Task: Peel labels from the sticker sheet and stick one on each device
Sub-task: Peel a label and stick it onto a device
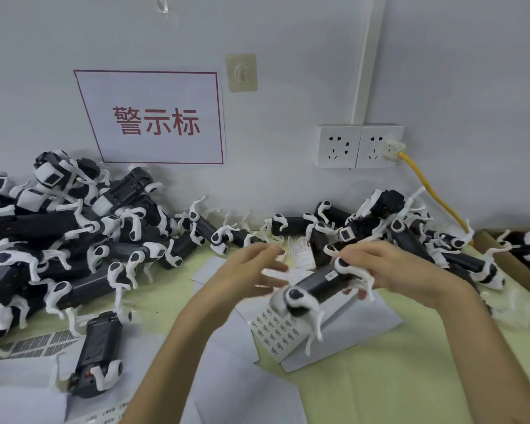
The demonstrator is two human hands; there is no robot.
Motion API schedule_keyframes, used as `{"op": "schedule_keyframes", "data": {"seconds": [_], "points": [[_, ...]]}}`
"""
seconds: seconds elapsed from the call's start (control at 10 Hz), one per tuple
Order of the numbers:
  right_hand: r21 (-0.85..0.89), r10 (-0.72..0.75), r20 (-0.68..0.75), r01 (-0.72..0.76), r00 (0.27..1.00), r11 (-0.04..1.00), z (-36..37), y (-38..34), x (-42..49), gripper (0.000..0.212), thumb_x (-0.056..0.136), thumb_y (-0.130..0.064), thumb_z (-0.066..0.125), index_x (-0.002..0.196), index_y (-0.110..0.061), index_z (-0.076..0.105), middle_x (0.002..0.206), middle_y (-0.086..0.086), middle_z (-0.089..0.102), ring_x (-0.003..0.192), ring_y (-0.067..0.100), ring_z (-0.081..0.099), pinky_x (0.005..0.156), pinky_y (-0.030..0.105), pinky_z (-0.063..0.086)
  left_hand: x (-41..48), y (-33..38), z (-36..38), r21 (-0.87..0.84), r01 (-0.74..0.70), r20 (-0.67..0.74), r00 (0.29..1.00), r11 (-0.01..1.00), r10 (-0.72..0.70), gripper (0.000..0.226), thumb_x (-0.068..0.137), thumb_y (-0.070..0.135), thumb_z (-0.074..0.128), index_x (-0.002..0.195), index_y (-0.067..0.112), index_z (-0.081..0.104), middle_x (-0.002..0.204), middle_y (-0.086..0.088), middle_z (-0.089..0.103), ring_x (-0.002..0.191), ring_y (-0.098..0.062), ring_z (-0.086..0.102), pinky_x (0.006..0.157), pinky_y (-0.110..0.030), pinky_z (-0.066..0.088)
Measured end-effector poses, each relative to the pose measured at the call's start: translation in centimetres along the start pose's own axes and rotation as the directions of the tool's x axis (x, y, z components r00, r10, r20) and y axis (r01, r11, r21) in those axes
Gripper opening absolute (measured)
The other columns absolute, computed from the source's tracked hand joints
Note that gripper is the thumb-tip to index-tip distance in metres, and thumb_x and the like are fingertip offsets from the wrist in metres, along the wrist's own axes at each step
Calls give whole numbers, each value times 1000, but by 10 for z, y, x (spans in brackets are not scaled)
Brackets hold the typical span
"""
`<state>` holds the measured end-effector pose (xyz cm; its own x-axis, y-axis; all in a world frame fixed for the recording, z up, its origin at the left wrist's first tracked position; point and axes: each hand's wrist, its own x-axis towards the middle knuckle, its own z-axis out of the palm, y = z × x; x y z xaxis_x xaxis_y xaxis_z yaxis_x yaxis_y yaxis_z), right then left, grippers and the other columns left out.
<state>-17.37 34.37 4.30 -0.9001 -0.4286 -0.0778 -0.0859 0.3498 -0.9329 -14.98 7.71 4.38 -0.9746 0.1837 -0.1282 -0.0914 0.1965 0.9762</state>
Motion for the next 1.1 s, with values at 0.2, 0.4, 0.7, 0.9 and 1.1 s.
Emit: {"op": "schedule_keyframes", "data": {"seconds": [0.2,0.4,0.7,0.9,1.1], "points": [[250,-244,-406,364,881,897,-57,17,-31,34,99,-37,53,100,-4,46,108,29,52,67,23,51,63,25,51,7,-2,-36,-132,-101,-234,970,986,68,22,105,29,54,119,19,68,117,-2,73,98,-19,76,87,-38,58],[722,47,-692,688,721,78,-77,42,-35,58,109,-40,21,147,1,37,141,29,55,132,42,55,107,50,43,8,-10,-45,-169,-84,-300,953,982,30,24,105,30,54,125,21,64,124,-4,68,102,-22,75,92,-44,58],[206,-143,-424,249,894,946,3,14,23,22,98,-7,60,113,-18,71,108,2,77,105,25,71,87,30,55,8,-10,-37,-141,-38,-289,957,989,-5,24,104,31,56,127,24,61,134,-3,60,105,-19,73,86,-36,57],[-477,66,47,-36,997,878,74,43,48,96,74,-33,89,153,-44,35,158,-31,17,148,-1,9,123,30,15,6,-10,-33,-68,32,-214,976,997,-46,19,101,36,60,119,29,61,131,0,62,105,-18,72,94,-40,57],[-636,168,124,-51,978,770,77,53,55,97,76,-54,82,154,-52,25,165,-30,-1,155,8,-9,126,47,2,8,-12,-32,-5,58,-193,980,998,-58,26,102,38,58,126,29,59,129,7,62,107,-13,70,97,-40,55]]}}
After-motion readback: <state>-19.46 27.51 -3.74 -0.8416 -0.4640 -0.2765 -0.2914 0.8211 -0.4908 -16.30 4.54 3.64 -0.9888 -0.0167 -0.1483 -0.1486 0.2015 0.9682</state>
